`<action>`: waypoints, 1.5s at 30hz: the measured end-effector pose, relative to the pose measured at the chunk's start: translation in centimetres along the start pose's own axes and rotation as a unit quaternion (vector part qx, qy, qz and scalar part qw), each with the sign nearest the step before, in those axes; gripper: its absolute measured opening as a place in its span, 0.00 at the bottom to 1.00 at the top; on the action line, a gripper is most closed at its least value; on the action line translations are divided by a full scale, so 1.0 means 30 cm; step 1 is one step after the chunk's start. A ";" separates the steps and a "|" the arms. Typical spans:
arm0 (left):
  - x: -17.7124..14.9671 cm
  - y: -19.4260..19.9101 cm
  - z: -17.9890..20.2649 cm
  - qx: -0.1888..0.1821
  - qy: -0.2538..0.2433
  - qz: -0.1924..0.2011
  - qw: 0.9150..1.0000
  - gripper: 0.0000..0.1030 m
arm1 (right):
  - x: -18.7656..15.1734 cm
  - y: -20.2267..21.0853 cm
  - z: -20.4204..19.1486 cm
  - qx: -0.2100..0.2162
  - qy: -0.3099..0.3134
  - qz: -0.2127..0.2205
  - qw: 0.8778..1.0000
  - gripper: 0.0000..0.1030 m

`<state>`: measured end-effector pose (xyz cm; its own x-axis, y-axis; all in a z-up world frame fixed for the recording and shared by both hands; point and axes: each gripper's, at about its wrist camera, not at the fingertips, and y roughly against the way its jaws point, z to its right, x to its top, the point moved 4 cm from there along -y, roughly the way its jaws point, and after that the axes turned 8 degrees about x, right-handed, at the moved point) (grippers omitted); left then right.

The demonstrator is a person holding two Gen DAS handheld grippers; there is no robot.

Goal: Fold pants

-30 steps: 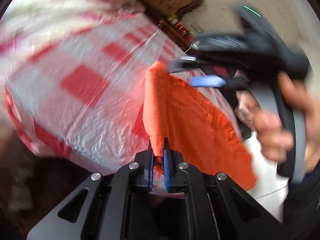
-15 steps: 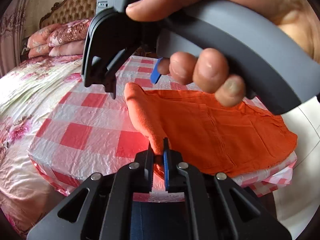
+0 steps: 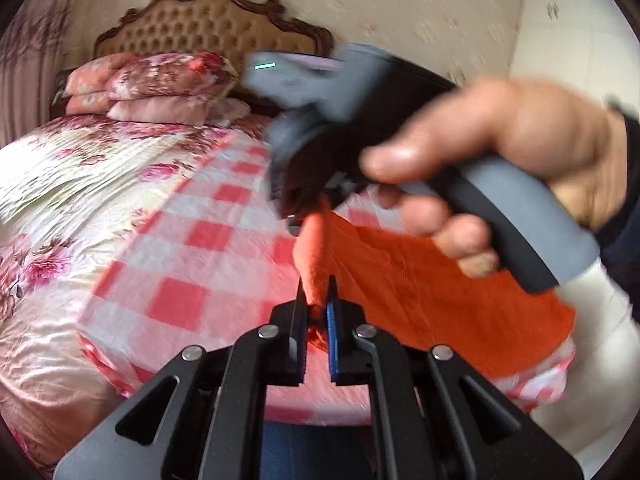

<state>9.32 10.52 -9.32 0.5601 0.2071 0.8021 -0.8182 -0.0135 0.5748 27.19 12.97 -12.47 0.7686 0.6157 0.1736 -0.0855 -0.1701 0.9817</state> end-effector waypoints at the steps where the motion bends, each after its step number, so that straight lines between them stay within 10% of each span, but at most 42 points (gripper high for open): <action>1: 0.025 0.014 -0.017 0.003 0.001 0.006 1.000 0.07 | 0.027 0.041 -0.003 0.032 -0.012 0.017 0.999 0.05; 6: 0.190 0.106 -0.024 0.025 -0.045 0.045 0.998 0.07 | 0.111 0.213 0.001 0.153 -0.039 0.088 0.984 0.05; 11: 0.171 0.166 0.290 0.011 -0.173 0.086 0.981 0.07 | -0.002 0.356 0.202 0.226 -0.077 0.137 0.961 0.05; 19: -0.289 0.039 0.963 -0.036 -0.415 0.110 0.903 0.07 | -0.563 0.260 0.815 0.252 -0.224 0.167 0.927 0.05; 24: -0.538 -0.101 1.136 -0.012 -0.525 0.101 0.845 0.07 | -0.763 0.018 1.024 0.255 -0.299 0.138 0.909 0.15; 29: -0.584 -0.101 1.171 0.028 -0.556 0.133 0.820 0.07 | -0.769 0.034 1.011 0.266 -0.288 0.178 0.902 0.16; 41: -0.609 -0.111 1.267 0.022 -0.573 0.121 0.810 0.09 | -0.781 0.100 1.029 0.165 -0.244 0.188 0.937 0.08; 43: -0.598 -0.123 1.261 -0.005 -0.559 0.100 0.823 0.17 | -0.814 0.092 1.048 0.125 -0.250 0.190 0.941 0.24; 45: -0.561 -0.063 1.237 -0.045 -0.530 0.109 0.840 0.49 | -0.854 0.130 1.063 0.077 -0.256 0.210 0.940 0.31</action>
<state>6.26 -29.23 -17.91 0.1583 -0.7783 0.6076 -0.8960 0.1452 0.4195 27.38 -27.99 -15.57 0.8951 0.0250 0.4451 -0.3877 -0.4493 0.8049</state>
